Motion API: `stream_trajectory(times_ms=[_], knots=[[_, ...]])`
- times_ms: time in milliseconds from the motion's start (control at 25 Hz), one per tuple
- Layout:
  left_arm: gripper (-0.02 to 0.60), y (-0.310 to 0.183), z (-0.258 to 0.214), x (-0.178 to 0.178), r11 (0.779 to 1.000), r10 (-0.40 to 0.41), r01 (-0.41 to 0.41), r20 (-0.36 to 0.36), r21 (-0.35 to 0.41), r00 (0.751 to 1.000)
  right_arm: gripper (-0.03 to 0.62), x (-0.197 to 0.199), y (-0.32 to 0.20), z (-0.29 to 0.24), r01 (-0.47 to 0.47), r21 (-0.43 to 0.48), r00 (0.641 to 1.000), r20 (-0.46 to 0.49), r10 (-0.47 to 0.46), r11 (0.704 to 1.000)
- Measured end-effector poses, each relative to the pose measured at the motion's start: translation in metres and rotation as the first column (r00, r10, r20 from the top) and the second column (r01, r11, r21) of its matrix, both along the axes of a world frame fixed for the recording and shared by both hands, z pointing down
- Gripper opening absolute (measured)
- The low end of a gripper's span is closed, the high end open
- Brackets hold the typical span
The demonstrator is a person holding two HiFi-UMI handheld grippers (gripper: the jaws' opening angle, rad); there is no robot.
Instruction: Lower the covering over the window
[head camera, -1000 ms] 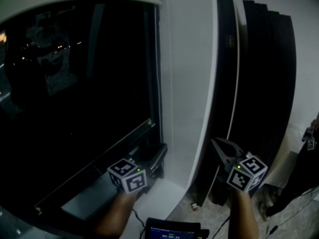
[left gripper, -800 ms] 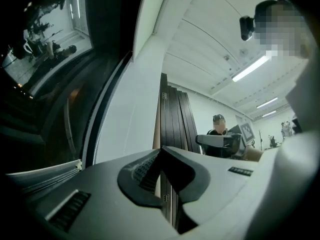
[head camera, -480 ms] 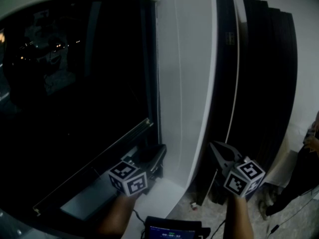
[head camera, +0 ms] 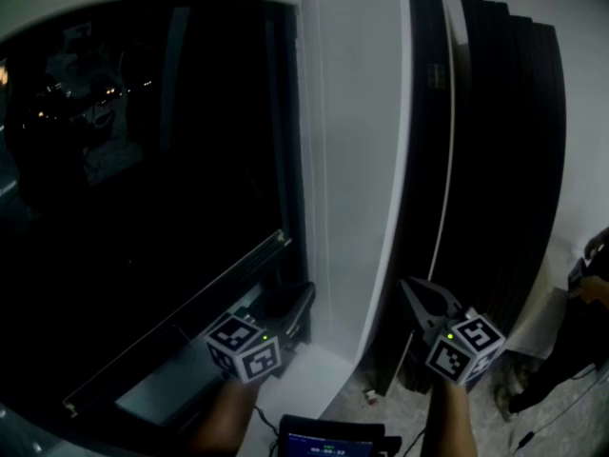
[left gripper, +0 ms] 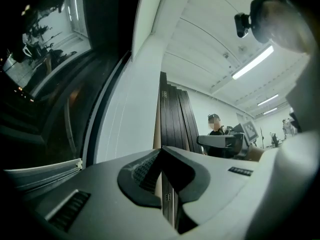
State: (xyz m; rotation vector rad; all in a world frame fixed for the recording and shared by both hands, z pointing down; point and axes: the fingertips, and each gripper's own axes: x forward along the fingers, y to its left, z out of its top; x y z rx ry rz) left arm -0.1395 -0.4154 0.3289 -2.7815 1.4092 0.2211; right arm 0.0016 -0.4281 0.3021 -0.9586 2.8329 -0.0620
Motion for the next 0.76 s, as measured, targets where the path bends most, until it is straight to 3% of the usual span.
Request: stream_trajectory(times_ms=[760], knots=[[-0.003,0.017,0.011,0.008,1.000,-0.017,0.017,-0.005,-0.005,1.000,0.008,0.009,0.017,0.011,-0.012,-0.011,1.000,0.009,0.012,1.000]])
